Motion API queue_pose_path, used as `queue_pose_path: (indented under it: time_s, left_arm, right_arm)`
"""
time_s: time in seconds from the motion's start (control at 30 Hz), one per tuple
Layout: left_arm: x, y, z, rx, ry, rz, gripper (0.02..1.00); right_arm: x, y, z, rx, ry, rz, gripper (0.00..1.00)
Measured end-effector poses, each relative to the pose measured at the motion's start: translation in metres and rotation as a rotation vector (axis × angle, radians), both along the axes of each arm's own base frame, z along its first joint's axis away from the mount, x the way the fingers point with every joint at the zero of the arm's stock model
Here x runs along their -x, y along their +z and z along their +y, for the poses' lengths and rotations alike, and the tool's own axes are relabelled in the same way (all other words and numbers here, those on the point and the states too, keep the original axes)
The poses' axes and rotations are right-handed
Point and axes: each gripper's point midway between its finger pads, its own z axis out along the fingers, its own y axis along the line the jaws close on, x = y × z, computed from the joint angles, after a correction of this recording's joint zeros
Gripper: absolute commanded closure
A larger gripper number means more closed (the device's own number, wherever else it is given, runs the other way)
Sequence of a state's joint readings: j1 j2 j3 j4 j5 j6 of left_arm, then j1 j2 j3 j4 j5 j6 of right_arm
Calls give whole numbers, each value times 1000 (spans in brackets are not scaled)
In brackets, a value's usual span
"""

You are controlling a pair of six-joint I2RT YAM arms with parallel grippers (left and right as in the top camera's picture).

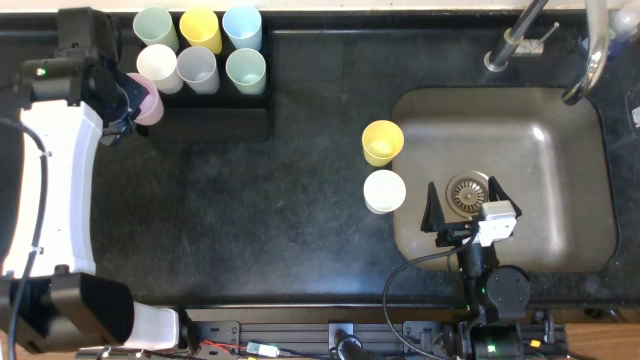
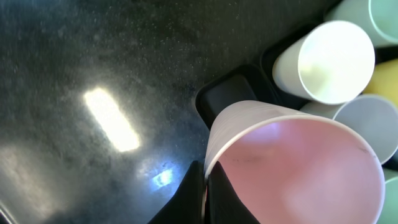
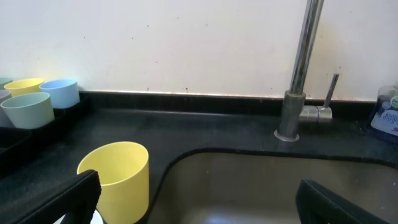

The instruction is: Store Cups

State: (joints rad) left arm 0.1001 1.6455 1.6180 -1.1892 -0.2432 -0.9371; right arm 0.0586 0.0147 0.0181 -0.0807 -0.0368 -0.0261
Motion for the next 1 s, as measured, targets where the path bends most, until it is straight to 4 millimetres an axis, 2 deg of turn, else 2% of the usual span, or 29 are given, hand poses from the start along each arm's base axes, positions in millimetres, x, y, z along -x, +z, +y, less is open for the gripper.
queue_pose_path:
  time_s: [0.17, 0.47, 1.0]
  left_arm:
    - [-2, -7, 0, 26, 74, -3, 985]
    - [-12, -50, 1, 74, 225, 63, 982]
    - [-23, -77, 3, 85, 274, 86, 980]
  right_arm:
    - [0, 0, 0, 0, 0, 0, 3]
    - [0, 0, 0, 0, 0, 0, 3]
    - [0, 0, 0, 0, 0, 0, 3]
